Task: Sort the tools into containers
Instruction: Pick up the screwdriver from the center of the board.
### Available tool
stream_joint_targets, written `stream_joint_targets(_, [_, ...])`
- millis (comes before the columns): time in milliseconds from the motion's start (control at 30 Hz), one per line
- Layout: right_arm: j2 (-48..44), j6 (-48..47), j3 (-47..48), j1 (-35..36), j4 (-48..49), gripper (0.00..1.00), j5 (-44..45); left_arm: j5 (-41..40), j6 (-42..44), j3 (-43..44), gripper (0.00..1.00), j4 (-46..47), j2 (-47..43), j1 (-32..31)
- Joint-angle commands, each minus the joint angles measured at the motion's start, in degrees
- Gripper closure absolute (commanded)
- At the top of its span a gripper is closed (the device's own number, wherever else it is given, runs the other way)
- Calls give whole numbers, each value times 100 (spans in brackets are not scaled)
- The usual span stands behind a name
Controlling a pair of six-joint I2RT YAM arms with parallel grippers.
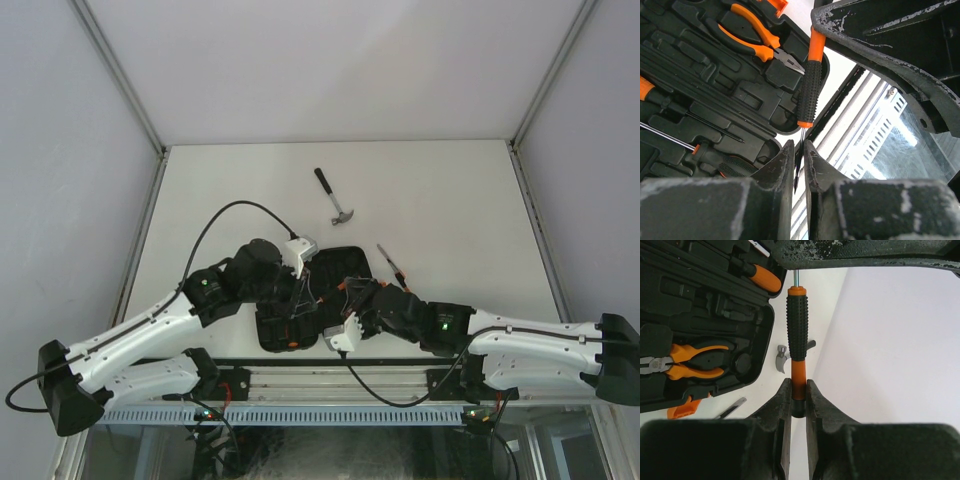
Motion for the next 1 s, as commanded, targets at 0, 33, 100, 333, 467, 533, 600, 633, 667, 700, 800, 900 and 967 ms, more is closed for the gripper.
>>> stream_joint_targets(0, [-109,-36,251,78,241,100,75,123,147,125,86,138,0,-35])
stream_joint_targets(33, [-108,-30,249,79,243,100,68,124,153,131,88,135,6,-35])
stream_joint_targets(100, [-108,-8,247,83,243,100,66,124,162,136,94,128,16,-35])
stream_joint_targets(333, [-259,227,244,103,208,83,-54,-9,125,173,100,95,-40,-37])
stream_joint_targets(467, [-526,573,239,114,196,63,-197,-125,110,230,100,97,-121,-35])
stream_joint_targets(533, [-667,781,240,114,155,57,-316,-198,106,231,100,92,-167,-35])
stream_joint_targets(600, [-818,1016,194,114,175,53,-386,-268,98,223,100,103,-207,-35])
stream_joint_targets(633, [-900,1176,135,114,268,53,-406,-275,96,214,100,116,-240,-36])
stream_joint_targets(667, [-996,1395,71,114,440,53,-408,-287,86,199,100,146,-274,-35])
stream_joint_targets(700, [-1082,1660,-16,114,679,52,-376,-320,67,186,100,174,-320,-36])
stream_joint_targets(800, [-1305,2876,-211,105,1394,49,-155,-470,2,141,100,267,-474,-35])
stream_joint_targets(900, [-1364,4353,-228,81,1596,48,63,-634,-81,98,100,344,-600,-42])
stream_joint_targets(967, [-1338,5164,-231,74,1687,48,109,-757,-138,61,100,396,-679,-36])
